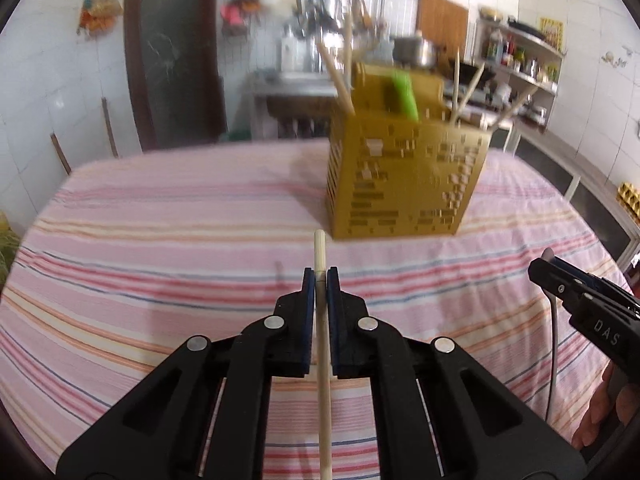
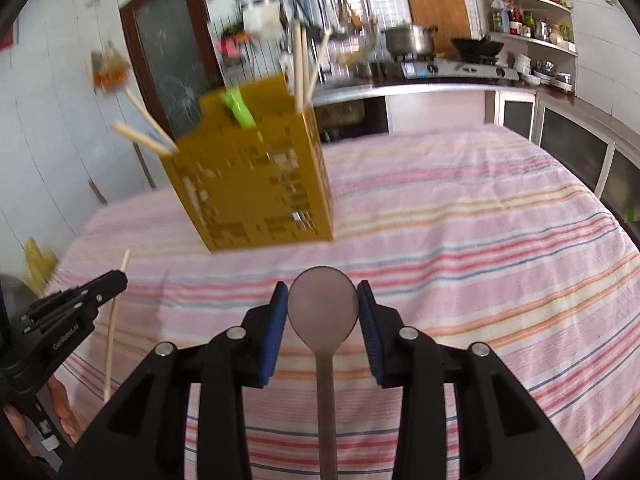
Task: Organize utensils
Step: 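Lift the wooden spoon and chopstick and carry them over the holder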
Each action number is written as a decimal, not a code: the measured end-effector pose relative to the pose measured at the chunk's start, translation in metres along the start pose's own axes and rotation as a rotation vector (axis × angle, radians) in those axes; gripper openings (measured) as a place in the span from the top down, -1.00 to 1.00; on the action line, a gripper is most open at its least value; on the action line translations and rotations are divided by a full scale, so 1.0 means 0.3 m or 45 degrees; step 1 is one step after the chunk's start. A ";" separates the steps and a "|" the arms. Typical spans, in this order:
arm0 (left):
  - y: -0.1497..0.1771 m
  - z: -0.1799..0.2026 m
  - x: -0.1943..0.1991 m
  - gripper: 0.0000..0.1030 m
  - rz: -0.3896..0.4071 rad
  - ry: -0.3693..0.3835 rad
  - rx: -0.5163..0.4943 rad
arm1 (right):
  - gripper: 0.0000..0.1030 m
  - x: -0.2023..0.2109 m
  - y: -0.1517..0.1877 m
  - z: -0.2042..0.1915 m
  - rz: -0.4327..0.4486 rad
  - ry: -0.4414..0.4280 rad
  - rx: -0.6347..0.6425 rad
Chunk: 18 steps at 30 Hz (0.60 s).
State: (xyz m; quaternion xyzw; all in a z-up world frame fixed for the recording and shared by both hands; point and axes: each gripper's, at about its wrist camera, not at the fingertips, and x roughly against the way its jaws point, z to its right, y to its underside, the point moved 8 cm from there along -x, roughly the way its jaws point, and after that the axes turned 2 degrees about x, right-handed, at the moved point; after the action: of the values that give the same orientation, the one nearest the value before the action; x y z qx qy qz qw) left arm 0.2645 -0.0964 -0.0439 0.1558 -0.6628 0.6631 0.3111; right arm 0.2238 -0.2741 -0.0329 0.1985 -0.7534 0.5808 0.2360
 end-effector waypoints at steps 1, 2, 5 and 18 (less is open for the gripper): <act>-0.014 -0.008 0.026 0.91 0.033 0.001 0.005 | 0.31 0.015 -0.013 -0.005 0.035 -0.008 -0.002; -0.026 -0.016 0.042 0.91 0.050 0.008 0.011 | 0.31 0.024 -0.023 -0.006 0.057 -0.014 0.000; -0.066 -0.038 0.100 0.91 0.123 0.028 0.034 | 0.31 0.048 -0.054 -0.020 0.137 -0.030 0.009; -0.122 -0.054 0.295 0.91 0.381 0.057 0.029 | 0.30 0.098 -0.080 -0.036 0.283 -0.032 -0.011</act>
State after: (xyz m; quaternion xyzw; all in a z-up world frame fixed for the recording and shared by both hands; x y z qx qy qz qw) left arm 0.2234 -0.0650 0.0385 0.0439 -0.6639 0.7128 0.2218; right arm 0.2152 -0.2704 0.0053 0.1198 -0.7763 0.5975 0.1615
